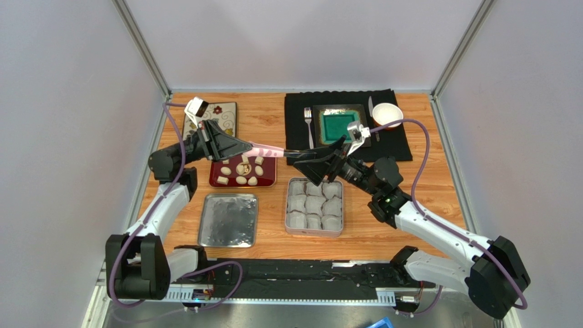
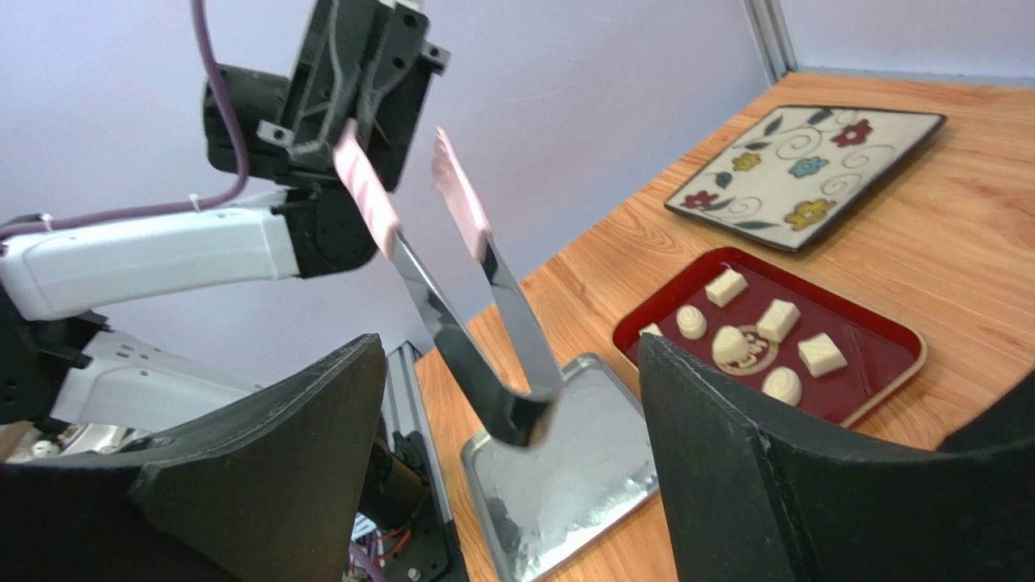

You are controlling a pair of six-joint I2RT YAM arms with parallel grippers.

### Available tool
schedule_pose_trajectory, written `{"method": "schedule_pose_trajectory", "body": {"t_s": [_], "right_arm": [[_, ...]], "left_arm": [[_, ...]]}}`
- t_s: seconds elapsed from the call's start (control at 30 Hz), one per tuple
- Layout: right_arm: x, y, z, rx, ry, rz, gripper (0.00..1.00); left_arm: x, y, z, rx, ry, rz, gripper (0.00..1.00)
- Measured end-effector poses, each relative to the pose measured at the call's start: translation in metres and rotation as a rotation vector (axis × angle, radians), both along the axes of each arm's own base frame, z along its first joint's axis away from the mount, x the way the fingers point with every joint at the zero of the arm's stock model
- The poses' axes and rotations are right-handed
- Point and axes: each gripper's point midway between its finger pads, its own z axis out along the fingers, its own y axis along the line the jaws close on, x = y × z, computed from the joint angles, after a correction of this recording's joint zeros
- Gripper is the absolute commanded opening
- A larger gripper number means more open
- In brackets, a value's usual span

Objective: Pack the chocolate
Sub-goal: Move the plate to the center of the board.

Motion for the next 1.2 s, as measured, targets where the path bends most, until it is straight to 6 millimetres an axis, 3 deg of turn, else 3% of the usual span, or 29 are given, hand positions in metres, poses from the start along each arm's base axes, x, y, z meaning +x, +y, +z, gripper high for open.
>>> {"method": "schedule_pose_trajectory", "body": {"t_s": [0.3,0.6,1.2], "right_arm": [[0.001,0.022,0.034,0.091,-0.013,0.114,0.8],[0.0,0.035,0.021,0.088,0.054,0.191,0.8],[0.005,0.044,0.022,0.096,0.094,0.238,0.7]], "left_arm": [[-0.001,0.0,-0.007,-0.001,0.022,0.0,0.0],[-0.001,0.0,-0.007,0.0,0.02,0.001,0.0],[-0.001,0.002,-0.009,0.0,-0.013,0.026,0.0]]}}
